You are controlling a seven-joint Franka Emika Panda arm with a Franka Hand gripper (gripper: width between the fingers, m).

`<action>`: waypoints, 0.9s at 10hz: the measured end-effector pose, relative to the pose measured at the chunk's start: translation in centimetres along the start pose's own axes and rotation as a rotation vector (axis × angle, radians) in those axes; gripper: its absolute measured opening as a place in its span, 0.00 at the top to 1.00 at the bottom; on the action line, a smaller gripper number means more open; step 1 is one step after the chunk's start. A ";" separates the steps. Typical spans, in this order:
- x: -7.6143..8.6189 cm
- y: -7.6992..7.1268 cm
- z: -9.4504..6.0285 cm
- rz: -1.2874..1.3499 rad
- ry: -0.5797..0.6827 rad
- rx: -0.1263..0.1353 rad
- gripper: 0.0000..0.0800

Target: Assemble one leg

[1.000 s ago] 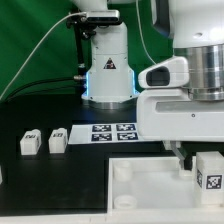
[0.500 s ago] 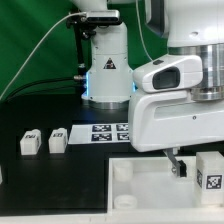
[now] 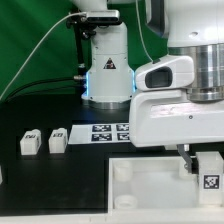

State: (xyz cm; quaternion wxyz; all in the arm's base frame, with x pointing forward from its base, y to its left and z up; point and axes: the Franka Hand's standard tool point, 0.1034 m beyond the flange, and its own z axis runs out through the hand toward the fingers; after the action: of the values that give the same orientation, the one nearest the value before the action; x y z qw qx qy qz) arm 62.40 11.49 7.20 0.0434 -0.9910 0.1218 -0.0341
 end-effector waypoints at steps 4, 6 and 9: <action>0.3 0.3 0.1 0.650 -0.012 0.007 0.63; 0.1 0.2 0.2 1.135 -0.034 0.039 0.63; 0.1 -0.4 0.3 1.438 -0.068 0.029 0.63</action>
Offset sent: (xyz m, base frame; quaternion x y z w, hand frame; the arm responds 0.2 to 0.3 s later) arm 0.0276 0.0086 -0.0031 0.0481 0.0357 0.4193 0.9059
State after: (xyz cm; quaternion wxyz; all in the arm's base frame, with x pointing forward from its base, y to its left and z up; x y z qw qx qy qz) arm 62.62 11.84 6.98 0.0718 -0.6654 0.7424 0.0321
